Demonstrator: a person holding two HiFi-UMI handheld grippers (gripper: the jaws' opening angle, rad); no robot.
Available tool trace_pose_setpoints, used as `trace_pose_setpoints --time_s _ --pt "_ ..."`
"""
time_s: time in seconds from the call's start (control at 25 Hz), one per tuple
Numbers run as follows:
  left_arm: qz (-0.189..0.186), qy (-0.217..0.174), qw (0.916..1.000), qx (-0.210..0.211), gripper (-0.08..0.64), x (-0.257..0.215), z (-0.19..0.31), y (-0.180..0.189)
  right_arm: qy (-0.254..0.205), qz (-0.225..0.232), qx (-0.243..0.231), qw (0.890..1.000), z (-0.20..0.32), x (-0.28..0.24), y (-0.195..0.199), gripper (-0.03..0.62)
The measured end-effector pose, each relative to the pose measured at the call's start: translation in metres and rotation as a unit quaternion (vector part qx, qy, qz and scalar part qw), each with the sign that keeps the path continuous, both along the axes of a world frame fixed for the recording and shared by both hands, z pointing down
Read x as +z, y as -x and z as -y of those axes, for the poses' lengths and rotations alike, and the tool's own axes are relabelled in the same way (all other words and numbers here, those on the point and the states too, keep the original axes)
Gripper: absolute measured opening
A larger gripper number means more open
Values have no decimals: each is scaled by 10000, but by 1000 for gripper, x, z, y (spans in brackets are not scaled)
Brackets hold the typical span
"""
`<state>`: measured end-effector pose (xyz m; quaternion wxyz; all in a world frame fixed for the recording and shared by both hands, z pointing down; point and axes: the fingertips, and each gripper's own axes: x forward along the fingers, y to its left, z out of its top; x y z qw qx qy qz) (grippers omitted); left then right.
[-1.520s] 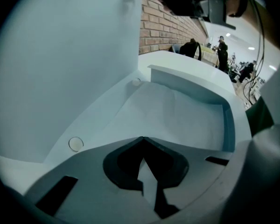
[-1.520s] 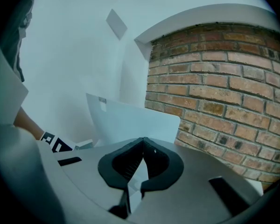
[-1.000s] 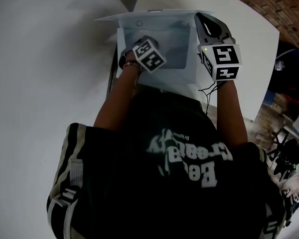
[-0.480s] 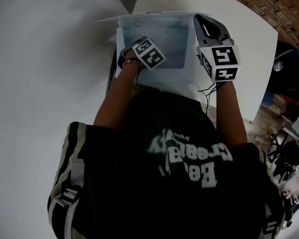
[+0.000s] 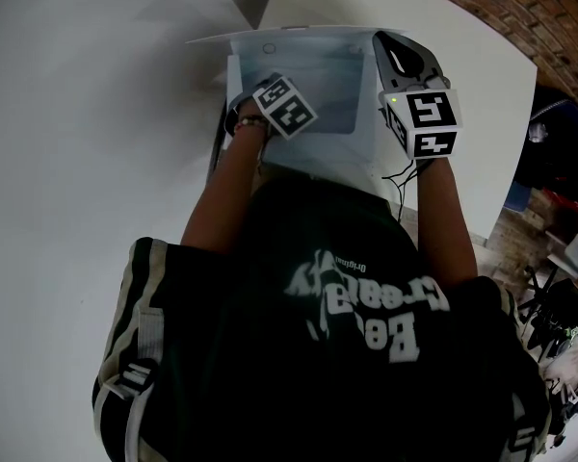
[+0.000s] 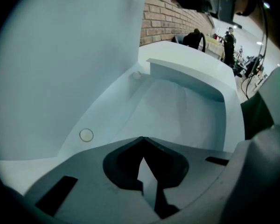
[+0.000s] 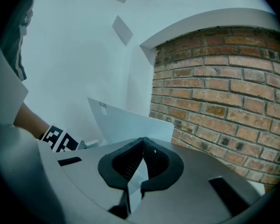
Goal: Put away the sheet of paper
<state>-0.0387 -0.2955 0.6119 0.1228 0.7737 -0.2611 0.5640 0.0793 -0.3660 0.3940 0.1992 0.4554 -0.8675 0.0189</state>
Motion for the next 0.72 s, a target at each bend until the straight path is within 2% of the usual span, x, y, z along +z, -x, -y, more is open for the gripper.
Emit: trace_pose_setpoints --time_s 0.24,0.48,0.6,0.72 --pt "-156 -391 9989 -195 2 -22 12 7 -77 36 -25 10000 -3 -3 -1 -6" --pt "-590 -1054 9920 -361 2 -62 33 10 -149 -5 60 9999 -9 -7 -3 -6" --pt "-982 -1379 9846 -424 2 -87 39 9 -176 -73 112 9998 -15 -11 -1 -6" --pt "-1467 -1774 9720 -470 2 -118 45 5 -185 -91 187 9996 -20 -16 0 -6"
